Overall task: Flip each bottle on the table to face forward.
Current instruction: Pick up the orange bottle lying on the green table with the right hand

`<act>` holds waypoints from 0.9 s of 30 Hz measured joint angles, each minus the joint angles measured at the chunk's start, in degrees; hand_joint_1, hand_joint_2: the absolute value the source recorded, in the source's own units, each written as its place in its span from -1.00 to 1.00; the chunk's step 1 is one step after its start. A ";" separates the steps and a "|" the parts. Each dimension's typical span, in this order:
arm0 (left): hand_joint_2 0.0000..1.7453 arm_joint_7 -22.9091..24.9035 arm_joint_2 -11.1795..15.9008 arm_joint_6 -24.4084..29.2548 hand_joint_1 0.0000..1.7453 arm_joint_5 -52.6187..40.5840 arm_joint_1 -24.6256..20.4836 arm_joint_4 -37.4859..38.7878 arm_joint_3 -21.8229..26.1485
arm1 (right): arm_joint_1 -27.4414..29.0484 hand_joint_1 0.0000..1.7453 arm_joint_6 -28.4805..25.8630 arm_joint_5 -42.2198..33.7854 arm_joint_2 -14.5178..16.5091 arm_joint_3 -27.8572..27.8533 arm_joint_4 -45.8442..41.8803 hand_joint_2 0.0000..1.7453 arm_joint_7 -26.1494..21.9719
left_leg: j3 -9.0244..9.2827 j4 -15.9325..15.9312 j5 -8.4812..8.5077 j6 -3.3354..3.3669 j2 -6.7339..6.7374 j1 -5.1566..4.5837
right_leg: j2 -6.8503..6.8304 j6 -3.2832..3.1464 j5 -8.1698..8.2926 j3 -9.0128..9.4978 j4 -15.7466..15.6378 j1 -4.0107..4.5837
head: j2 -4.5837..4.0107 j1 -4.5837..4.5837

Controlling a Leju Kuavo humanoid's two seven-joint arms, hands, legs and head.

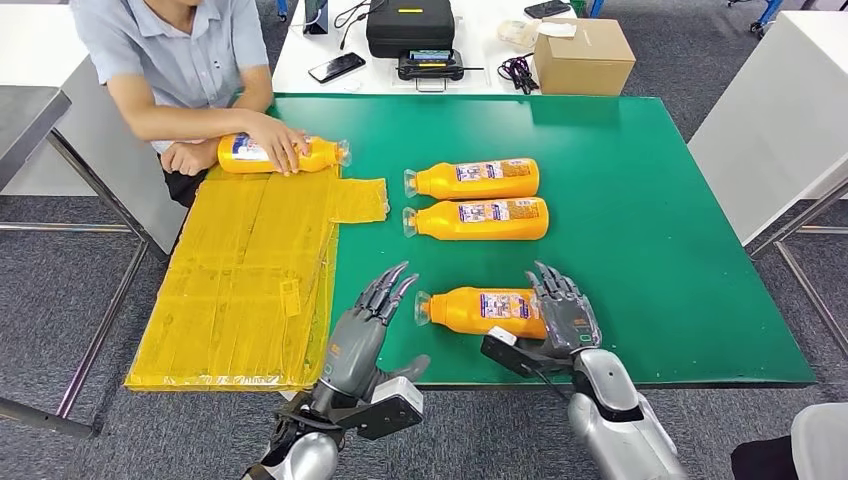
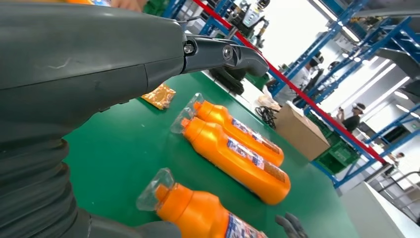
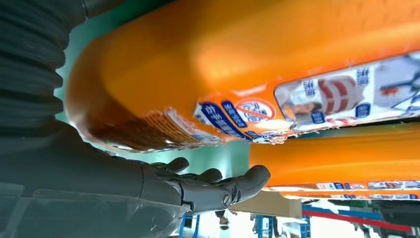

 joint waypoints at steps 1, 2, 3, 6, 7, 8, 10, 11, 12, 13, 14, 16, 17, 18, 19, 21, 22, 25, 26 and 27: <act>1.00 -0.04 0.00 -0.12 -1.00 0.10 -0.12 0.00 -0.20 | -0.38 -1.00 0.12 -0.09 -0.03 0.15 0.41 1.00 0.05 | 0.02 0.00 0.00 0.00 0.00 0.00 | 0.00 0.00 0.00 0.02 0.00 0.00 | 0.00 0.00; 1.00 -0.10 0.00 -0.26 -1.00 0.20 -0.22 0.00 -0.38 | -0.77 -1.00 0.19 -0.25 -0.05 0.25 0.84 1.00 0.03 | 0.03 0.00 0.00 0.00 0.00 0.00 | 0.00 0.00 0.00 0.04 0.00 0.00 | 0.00 0.01; 1.00 -0.15 0.00 -0.41 -1.00 0.30 -0.29 0.00 -0.53 | -1.17 -1.00 0.20 -0.42 -0.07 0.33 1.27 1.00 -0.02 | 0.05 0.00 0.00 0.00 0.00 0.00 | 0.00 0.00 0.00 0.05 0.00 0.00 | 0.00 0.00; 1.00 -0.34 -0.01 -0.76 -1.00 0.54 -0.44 0.02 -0.84 | -2.39 -1.00 0.31 -1.03 -0.05 0.60 2.76 1.00 -0.27 | 0.08 0.00 0.00 0.00 0.00 0.00 | 0.00 0.00 0.01 0.09 0.00 0.00 | 0.00 0.00; 1.00 -0.44 -0.02 -0.80 -1.00 0.69 -0.48 0.04 -0.97 | -2.77 -1.00 0.48 -1.37 -0.03 0.66 3.27 1.00 -0.41 | 0.09 0.00 0.00 0.00 0.00 0.00 | 0.00 0.00 0.01 0.10 0.00 0.00 | 0.00 0.00; 1.00 -0.52 -0.02 -0.80 -1.00 0.87 -0.53 0.06 -1.14 | -3.15 -1.00 0.81 -1.78 0.00 0.71 3.77 1.00 -0.55 | 0.10 0.00 0.00 0.00 -0.01 0.00 | 0.00 0.00 0.01 0.11 0.00 0.00 | 0.00 0.01; 1.00 -0.68 -0.02 -0.80 -1.00 1.31 -0.67 0.16 -1.62 | -3.94 -1.00 1.95 -2.64 0.04 0.92 4.87 1.00 -0.65 | 0.12 0.00 0.00 0.00 0.00 0.00 | 0.00 0.00 0.01 0.12 0.00 0.00 | 0.00 0.00; 1.00 -0.73 -0.02 -0.80 -1.00 1.47 -0.75 0.23 -1.84 | -4.41 -1.00 2.70 -3.04 0.05 1.09 5.49 1.00 -0.47 | 0.14 0.00 0.00 0.00 0.01 0.00 | 0.00 0.00 0.01 0.14 0.00 0.00 | 0.00 0.00; 1.00 -0.77 -0.02 -0.79 -1.00 1.61 -0.87 0.36 -2.03 | -4.96 -1.00 3.51 -3.47 0.05 1.27 6.15 1.00 -0.24 | 0.17 0.00 0.00 0.00 0.03 0.00 | 0.00 0.00 0.01 0.15 -0.01 0.00 | 0.00 -0.01; 1.00 -0.82 -0.02 -0.74 -1.00 1.75 -1.01 0.50 -2.15 | -5.59 -0.60 4.34 -3.95 0.05 1.42 6.87 1.00 0.05 | 0.22 0.00 0.00 0.00 0.05 0.00 | 0.01 0.00 0.01 0.18 -0.02 0.00 | 0.00 -0.01; 1.00 -0.92 -0.02 -0.67 -1.00 1.93 -1.18 0.68 -2.27 | -6.29 -0.10 5.25 -4.43 0.02 1.54 7.74 1.00 0.39 | 0.28 0.00 -0.01 0.00 0.06 0.00 | 0.01 0.00 0.00 0.22 -0.02 0.00 | 0.00 0.00; 1.00 -1.22 -0.03 -0.44 -1.00 2.44 -1.52 1.10 -2.50 | -7.80 0.90 7.29 -5.46 -0.13 1.80 9.69 1.00 1.08 | 0.43 0.00 -0.02 0.01 0.06 0.00 | 0.02 0.00 0.00 0.34 -0.04 0.00 | 0.00 0.00; 1.00 -1.40 -0.04 -0.32 -1.00 2.74 -1.69 1.34 -2.64 | -8.55 1.00 8.38 -5.98 -0.22 1.94 10.73 1.00 1.40 | 0.50 0.00 -0.03 0.01 0.06 -0.01 | 0.02 0.00 0.00 0.38 -0.05 0.00 | 0.00 0.00; 1.00 -1.59 -0.05 -0.17 -1.00 3.03 -1.88 1.64 -2.84 | -9.28 1.00 9.38 -6.49 -0.33 2.11 11.74 1.00 1.61 | 0.58 0.00 -0.04 0.01 0.05 -0.01 | 0.02 -0.01 -0.01 0.36 -0.06 0.00 | 0.00 -0.01; 1.00 -1.76 -0.09 -0.02 -1.00 3.28 -2.08 1.98 -3.04 | -9.98 1.00 10.22 -6.92 -0.47 2.33 12.76 1.00 1.74 | 0.68 0.00 -0.07 0.02 0.04 -0.01 | 0.01 -0.03 -0.04 0.32 -0.08 0.00 | 0.00 0.01; 1.00 -2.03 -0.21 0.20 -1.00 3.57 -2.45 2.64 -3.34 | -11.15 1.00 11.14 -7.43 -0.82 2.77 14.60 1.00 1.85 | 0.90 0.00 -0.16 0.07 0.02 -0.01 | 0.01 -0.09 -0.16 0.29 -0.11 0.00 | 0.00 0.02; 1.00 -2.10 -0.27 0.24 -1.00 3.60 -2.57 2.91 -3.41 | -11.62 1.00 11.33 -7.54 -0.96 2.96 15.31 1.00 1.87 | 0.99 0.00 -0.19 0.10 0.01 -0.02 | 0.01 -0.11 -0.21 0.32 -0.12 0.00 | 0.00 0.02; 1.00 -2.19 -0.35 0.25 -1.00 3.62 -2.82 3.51 -3.56 | -12.51 1.00 11.45 -7.63 -1.15 3.25 16.78 1.00 1.89 | 1.08 0.00 -0.16 0.15 -0.01 -0.05 | 0.00 -0.08 -0.16 0.43 -0.13 -0.01 | 0.00 0.02; 1.00 -2.21 -0.35 0.25 -1.00 3.66 -2.89 3.69 -3.60 | -12.73 1.00 11.53 -7.69 -1.20 3.36 17.15 1.00 1.92 | 1.10 0.00 -0.15 0.16 -0.01 -0.06 | 0.00 -0.06 -0.12 0.47 -0.13 -0.01 | 0.00 0.02; 1.00 -2.26 -0.35 0.26 -1.00 3.77 -2.98 3.85 -3.62 | -12.96 1.00 11.79 -7.86 -1.25 3.50 17.46 1.00 1.97 | 1.12 0.00 -0.14 0.18 -0.02 -0.06 | 0.00 -0.04 -0.10 0.51 -0.13 -0.01 | 0.00 0.01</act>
